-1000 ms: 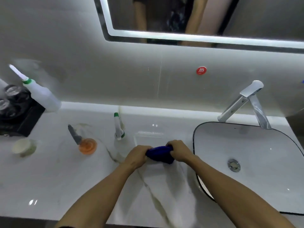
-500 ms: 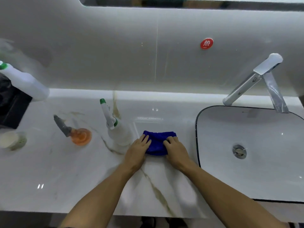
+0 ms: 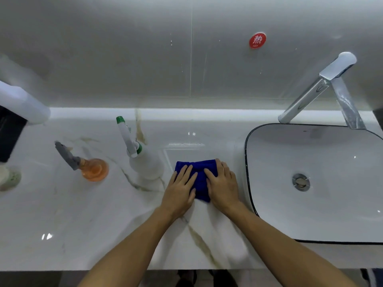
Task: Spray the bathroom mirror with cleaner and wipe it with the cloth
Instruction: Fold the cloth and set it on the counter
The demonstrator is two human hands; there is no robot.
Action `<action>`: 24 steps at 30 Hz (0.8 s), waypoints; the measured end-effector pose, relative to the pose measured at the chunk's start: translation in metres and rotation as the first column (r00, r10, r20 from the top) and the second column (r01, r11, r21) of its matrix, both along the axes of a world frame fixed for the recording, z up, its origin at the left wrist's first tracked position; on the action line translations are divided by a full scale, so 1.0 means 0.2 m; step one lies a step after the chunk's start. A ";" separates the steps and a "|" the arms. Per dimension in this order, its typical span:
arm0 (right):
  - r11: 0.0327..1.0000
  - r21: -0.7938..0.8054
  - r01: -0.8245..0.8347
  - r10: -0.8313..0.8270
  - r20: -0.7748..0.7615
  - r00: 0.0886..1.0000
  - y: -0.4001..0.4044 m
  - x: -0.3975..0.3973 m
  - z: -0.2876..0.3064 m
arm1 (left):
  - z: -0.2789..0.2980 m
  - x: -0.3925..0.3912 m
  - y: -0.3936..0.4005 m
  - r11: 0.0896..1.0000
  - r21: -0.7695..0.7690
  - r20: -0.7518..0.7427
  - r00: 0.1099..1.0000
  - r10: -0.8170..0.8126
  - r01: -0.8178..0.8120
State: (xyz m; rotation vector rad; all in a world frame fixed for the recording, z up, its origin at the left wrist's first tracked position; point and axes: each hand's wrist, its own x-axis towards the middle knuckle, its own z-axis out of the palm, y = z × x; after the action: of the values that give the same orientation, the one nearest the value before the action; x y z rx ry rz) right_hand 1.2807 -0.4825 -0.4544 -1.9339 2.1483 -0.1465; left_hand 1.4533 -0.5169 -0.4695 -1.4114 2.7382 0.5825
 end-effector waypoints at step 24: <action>0.993 0.110 -0.032 0.022 0.089 0.996 0.10 0.04 0.04 | 0.22 0.32 0.07 0.491 0.231 -0.607 0.270 0.748 -0.840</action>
State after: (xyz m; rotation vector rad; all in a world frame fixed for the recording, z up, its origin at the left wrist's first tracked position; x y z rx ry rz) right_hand 1.2895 -0.4627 -0.4473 -1.8581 2.0283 -0.1021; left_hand 1.5167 -0.5021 -0.4254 -3.2211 2.1230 1.0671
